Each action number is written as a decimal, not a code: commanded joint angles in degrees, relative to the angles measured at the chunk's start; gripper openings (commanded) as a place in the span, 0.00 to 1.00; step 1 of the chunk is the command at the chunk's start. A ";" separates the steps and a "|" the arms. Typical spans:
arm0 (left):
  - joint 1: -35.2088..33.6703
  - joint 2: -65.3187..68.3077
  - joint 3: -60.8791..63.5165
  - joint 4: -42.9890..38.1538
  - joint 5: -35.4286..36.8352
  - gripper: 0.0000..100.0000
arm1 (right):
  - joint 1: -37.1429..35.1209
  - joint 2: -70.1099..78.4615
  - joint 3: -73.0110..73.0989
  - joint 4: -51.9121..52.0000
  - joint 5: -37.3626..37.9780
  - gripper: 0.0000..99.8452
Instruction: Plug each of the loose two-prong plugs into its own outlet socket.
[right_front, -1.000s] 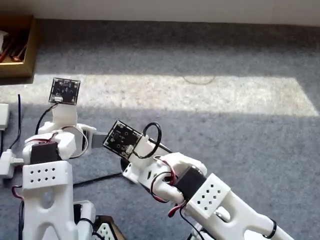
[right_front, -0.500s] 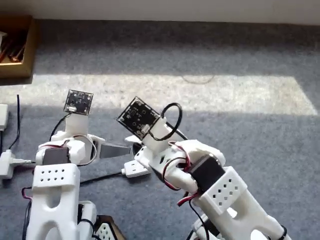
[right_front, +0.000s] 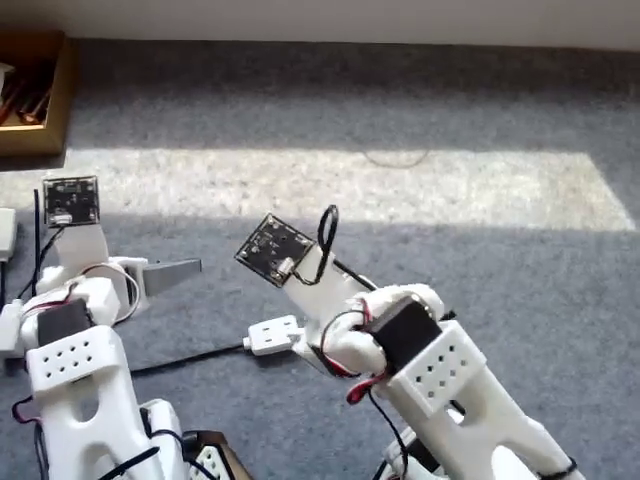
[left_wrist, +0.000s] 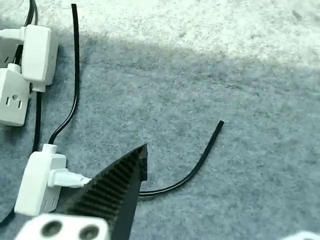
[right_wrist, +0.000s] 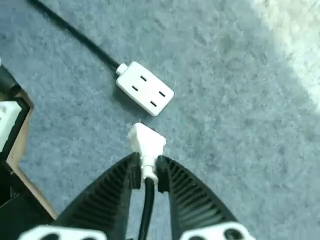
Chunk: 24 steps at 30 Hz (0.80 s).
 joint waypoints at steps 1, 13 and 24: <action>-2.59 -0.84 -0.48 -1.14 3.78 0.56 | 0.40 16.31 -14.55 8.22 -3.16 0.01; -3.12 -0.84 9.54 -1.32 8.26 0.56 | -6.64 48.40 -42.51 13.76 13.54 0.01; -9.36 -0.84 16.84 -9.67 7.38 0.56 | 1.10 51.21 -43.03 13.85 47.47 0.01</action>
